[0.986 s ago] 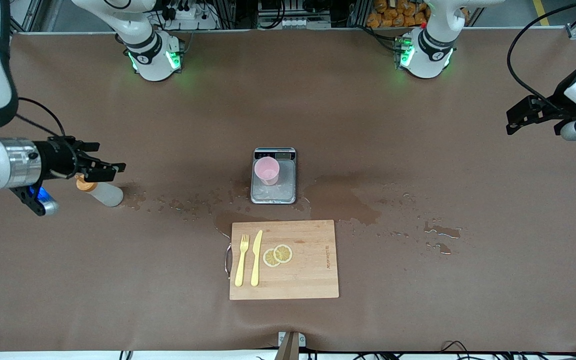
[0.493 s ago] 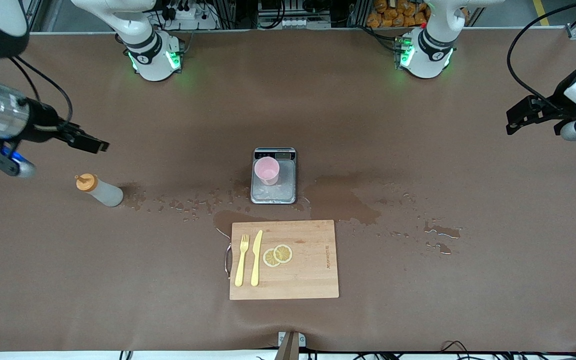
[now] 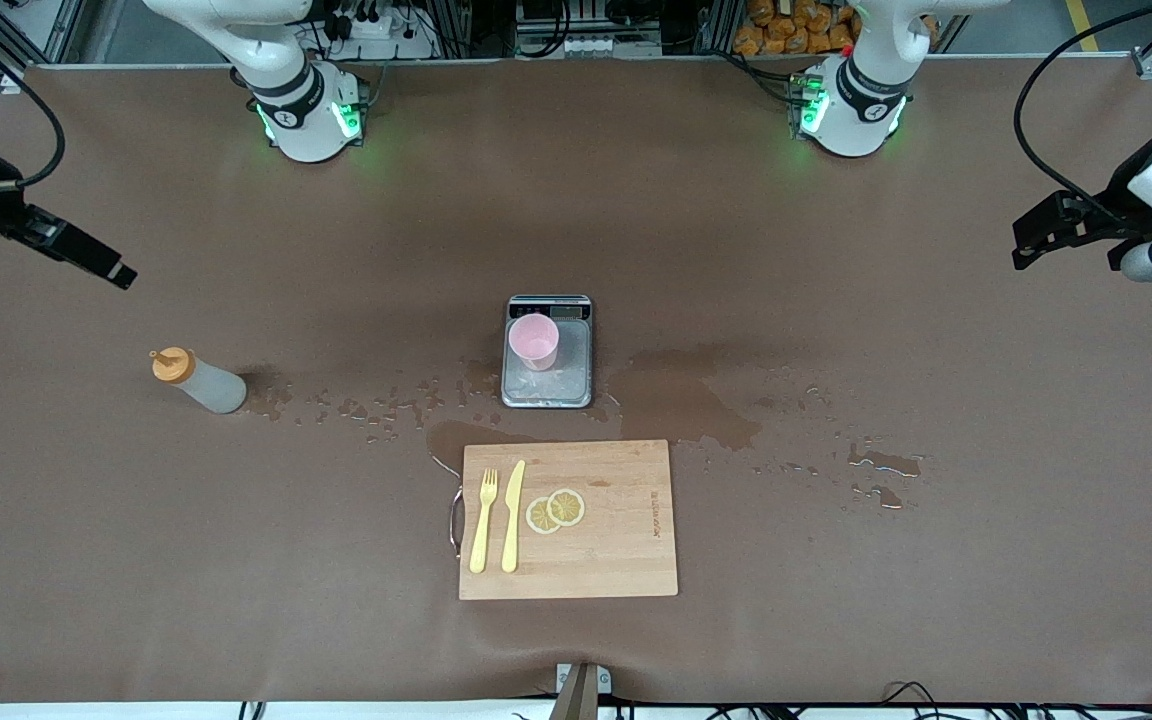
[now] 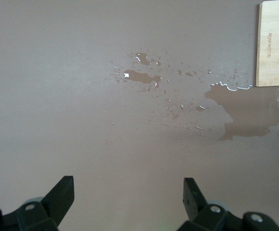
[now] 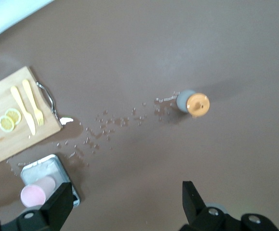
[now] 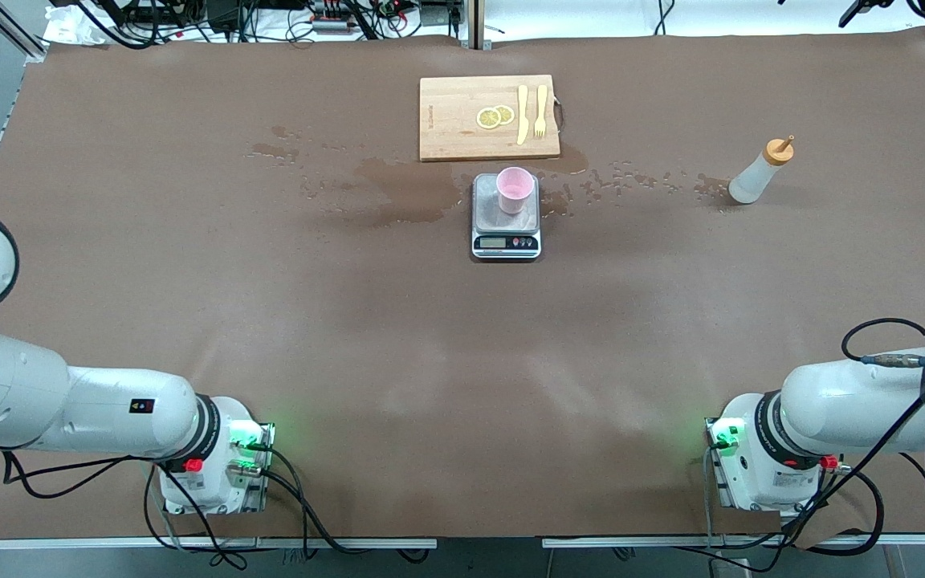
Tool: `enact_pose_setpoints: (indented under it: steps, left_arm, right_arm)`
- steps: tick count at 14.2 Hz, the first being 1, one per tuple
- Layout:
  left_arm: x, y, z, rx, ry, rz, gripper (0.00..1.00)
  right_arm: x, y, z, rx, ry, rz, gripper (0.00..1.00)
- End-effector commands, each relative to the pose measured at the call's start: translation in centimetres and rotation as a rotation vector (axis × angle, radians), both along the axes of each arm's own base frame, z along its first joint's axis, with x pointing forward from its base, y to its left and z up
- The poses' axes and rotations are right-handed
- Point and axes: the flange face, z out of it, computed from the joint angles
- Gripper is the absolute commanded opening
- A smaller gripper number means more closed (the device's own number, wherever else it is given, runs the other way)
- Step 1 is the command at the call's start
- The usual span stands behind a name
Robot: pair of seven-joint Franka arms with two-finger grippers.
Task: Add sauce to pink cup with both arms
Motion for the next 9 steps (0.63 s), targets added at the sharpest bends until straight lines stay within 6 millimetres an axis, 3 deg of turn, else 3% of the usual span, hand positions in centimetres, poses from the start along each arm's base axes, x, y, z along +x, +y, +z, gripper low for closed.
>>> enact_pose_setpoints:
  steps: [1, 6, 9]
  left_arm:
    - [0.0, 0.1, 0.1, 0.005, -0.008, -0.007, 1.0]
    - [-0.1, 0.0, 0.3, 0.005, -0.008, -0.005, 1.0]
    - [-0.2, 0.0, 0.3, 0.005, -0.007, -0.004, 1.0]
  right_arm:
    - [0.5, 0.2, -0.9, -0.034, -0.022, 0.023, 1.0]
    - [0.1, 3.6, -2.1, -0.08, 0.001, 0.119, 1.0]
    - [0.0, 4.2, -1.9, -0.104, -0.004, 0.135, 1.0]
